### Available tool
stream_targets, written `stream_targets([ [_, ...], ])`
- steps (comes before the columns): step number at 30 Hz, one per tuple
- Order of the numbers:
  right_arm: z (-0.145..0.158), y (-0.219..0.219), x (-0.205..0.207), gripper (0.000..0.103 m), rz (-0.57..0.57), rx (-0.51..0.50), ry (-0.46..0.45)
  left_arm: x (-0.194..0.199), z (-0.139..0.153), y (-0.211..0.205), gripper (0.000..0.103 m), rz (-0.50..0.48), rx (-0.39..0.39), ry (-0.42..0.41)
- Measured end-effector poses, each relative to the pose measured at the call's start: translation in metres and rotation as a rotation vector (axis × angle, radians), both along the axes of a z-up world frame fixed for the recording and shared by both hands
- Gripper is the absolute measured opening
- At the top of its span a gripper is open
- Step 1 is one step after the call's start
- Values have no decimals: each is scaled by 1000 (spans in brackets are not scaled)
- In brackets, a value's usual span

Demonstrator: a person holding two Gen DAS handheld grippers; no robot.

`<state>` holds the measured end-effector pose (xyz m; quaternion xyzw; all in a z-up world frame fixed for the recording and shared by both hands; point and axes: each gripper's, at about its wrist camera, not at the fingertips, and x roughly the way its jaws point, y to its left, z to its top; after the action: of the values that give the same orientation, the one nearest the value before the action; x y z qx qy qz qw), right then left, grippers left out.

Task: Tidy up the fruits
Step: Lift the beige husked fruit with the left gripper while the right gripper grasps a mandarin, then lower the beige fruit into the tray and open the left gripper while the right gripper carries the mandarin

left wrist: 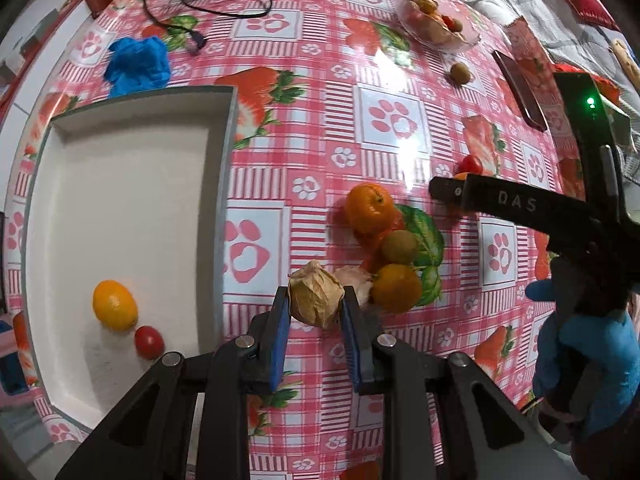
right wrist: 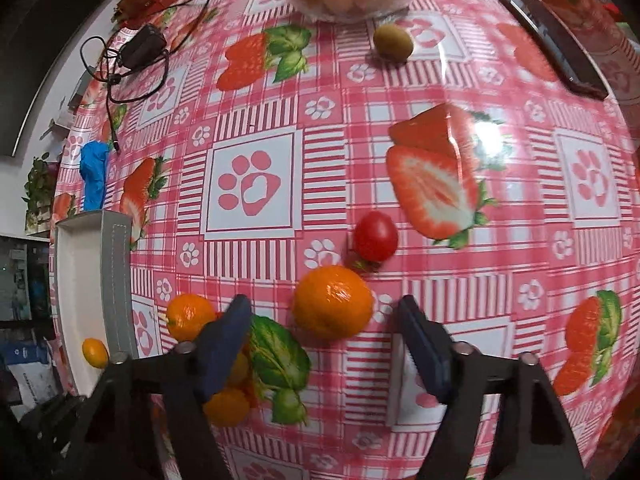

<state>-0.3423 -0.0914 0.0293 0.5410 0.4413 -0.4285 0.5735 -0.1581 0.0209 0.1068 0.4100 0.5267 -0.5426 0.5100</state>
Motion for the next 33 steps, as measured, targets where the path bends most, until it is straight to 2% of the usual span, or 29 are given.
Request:
stream_targets([
  [1,1,-1,2,57,3,-16,12,3,0,2,27,5,2,2],
  [2,1,-1,4,52,5,-19,8,5,1,3,27,9,3,2],
  [3,1,-2,5,39,8,-21,15,8,1,5,27,12,4,2],
  [9,1,-1,4,39,-6,-7,-11,22,5,16,27,33,6,-9],
  [14,15,11,-9,39,-19,-16,-51,33,8,20,27,54,4,-25],
  [20,36,18,-6,39,-2,-37,-76,51,15,23,27,88,-3,-44],
  [26,51,18,23,39,48,-58,-114,77,20,26,27,139,-11,-73],
  [33,63,19,80,39,154,-75,-163,112,21,33,27,213,-14,-103],
])
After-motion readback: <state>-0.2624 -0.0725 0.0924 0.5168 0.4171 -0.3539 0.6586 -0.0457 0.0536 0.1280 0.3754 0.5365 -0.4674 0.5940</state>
